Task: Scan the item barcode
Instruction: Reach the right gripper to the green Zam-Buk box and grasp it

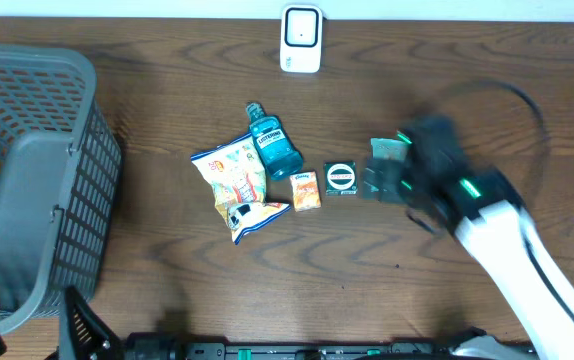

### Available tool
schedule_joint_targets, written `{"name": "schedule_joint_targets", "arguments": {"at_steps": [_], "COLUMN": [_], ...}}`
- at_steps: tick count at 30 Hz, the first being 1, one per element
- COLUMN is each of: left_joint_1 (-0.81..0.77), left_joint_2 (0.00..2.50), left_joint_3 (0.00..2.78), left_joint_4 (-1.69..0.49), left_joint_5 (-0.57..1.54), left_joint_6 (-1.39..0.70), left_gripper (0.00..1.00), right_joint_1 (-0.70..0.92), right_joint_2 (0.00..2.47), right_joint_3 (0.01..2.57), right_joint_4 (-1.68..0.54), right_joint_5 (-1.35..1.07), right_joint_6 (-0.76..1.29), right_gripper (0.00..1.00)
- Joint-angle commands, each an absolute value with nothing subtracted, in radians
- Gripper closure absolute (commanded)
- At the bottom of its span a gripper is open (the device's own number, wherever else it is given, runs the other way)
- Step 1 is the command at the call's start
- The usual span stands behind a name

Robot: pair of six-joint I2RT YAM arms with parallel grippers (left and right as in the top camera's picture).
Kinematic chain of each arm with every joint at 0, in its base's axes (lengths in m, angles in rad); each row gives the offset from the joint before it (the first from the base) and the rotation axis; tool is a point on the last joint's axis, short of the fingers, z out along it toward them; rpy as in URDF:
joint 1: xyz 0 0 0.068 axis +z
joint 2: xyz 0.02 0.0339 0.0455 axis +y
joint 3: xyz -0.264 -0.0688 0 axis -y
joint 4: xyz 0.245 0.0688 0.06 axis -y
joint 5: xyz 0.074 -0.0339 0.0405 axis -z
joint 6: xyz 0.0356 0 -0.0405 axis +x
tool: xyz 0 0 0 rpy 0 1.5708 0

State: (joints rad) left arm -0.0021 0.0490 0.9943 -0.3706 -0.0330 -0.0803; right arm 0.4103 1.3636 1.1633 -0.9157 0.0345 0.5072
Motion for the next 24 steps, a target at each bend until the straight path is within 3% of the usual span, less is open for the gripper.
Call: {"name": "schedule_joint_targets", "arguments": {"at_steps": [1,6,11,24], "left_joint_1": [-0.006,-0.008,-0.008,-0.008], "left_joint_2": [0.023,0.003,0.003,0.003], "left_joint_3": [0.960,0.919,0.907,0.897], "left_joint_4": [-0.358,-0.331,-0.336,-0.348], "left_joint_5": [-0.045,-0.042,-0.038,-0.038], "left_joint_6": [-0.068,-0.068,-0.075,-0.076], "left_gripper": [0.02,0.02,0.02,0.02], "right_joint_1": [0.497,0.543,0.541,0.484], "right_joint_2": [1.578,1.804,1.932,2.010], "right_joint_3": [1.330,1.381,1.381,1.380], "right_joint_4": [-0.941,-0.825,-0.765,-0.706], "right_joint_5": [0.107,0.107,0.107,0.158], "right_joint_6": [0.495,0.473,0.579,0.552], "right_gripper": [0.01,0.01,0.01,0.02]}}
